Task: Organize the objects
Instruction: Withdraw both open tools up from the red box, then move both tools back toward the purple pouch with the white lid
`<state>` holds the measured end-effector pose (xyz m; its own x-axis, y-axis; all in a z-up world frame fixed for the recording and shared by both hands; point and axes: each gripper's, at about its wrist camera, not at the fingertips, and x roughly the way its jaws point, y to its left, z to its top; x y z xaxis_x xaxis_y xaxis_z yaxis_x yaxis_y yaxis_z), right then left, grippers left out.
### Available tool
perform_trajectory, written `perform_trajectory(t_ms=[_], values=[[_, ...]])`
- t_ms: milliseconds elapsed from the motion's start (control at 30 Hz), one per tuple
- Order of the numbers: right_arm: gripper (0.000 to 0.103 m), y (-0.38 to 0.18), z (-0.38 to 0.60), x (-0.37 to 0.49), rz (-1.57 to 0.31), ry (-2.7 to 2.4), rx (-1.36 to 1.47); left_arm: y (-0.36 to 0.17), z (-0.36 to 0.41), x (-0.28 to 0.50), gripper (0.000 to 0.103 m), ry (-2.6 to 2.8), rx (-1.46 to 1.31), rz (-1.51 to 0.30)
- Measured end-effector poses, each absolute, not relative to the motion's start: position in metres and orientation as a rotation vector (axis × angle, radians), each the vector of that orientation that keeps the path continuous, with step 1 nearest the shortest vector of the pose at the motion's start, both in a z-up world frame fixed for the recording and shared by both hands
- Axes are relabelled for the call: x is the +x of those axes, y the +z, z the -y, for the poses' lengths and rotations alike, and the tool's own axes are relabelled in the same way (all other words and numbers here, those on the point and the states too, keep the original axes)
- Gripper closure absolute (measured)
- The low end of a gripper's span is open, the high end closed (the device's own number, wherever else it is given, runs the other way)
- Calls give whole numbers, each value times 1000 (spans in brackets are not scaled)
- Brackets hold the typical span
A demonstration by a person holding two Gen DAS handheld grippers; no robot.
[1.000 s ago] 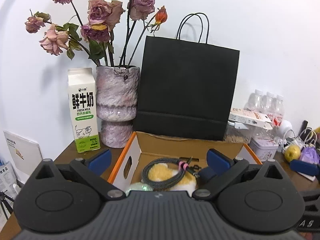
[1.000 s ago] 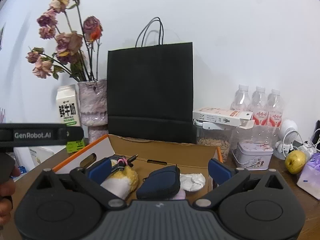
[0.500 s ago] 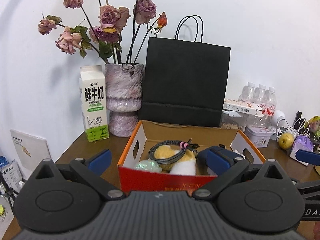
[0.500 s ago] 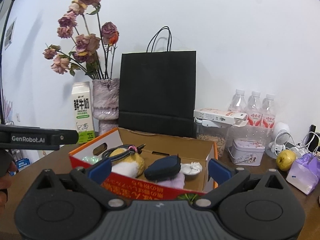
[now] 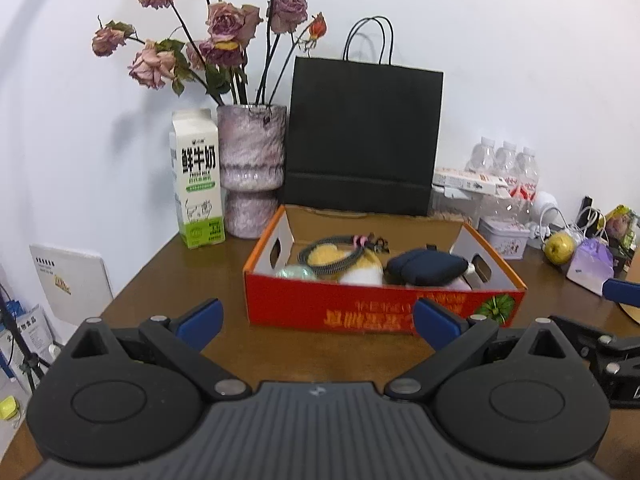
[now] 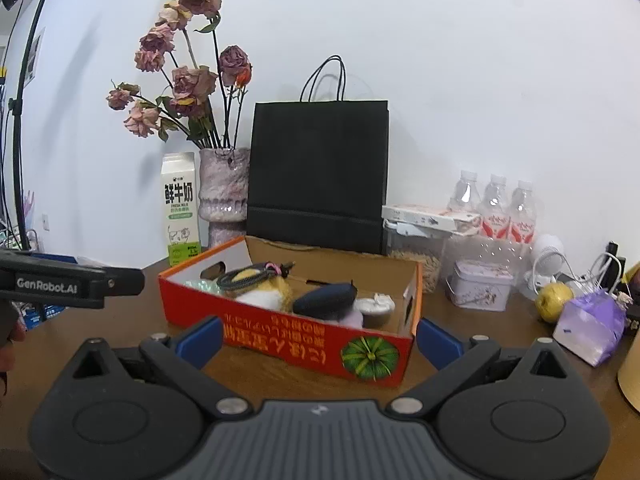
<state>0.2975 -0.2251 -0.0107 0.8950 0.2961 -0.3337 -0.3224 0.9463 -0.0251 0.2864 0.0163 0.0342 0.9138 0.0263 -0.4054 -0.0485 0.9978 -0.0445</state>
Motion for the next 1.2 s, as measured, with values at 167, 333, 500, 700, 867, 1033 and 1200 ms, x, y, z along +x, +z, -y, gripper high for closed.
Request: perform_trajectory(t_ms=[167, 333, 500, 700, 867, 1033, 1200], values=[[0, -16, 240, 284, -344, 312, -82, 28, -10, 270, 0, 35, -48, -433], [0, -22, 252, 271, -354, 315, -94, 18, -3, 258, 0, 33, -47, -457], [0, -30, 260, 261, -369, 325, -117, 7, 1, 250, 0, 39, -47, -496], [0, -41, 268, 250, -389, 339, -138, -3, 8, 243, 0, 42, -43, -525], [0, -53, 276, 247, -416, 342, -155, -11, 12, 241, 0, 46, -33, -543], [0, -65, 286, 246, -442, 342, -151, -19, 11, 244, 0, 59, -37, -556], [0, -72, 295, 254, -468, 335, -106, -25, 12, 247, 0, 60, -31, -557]])
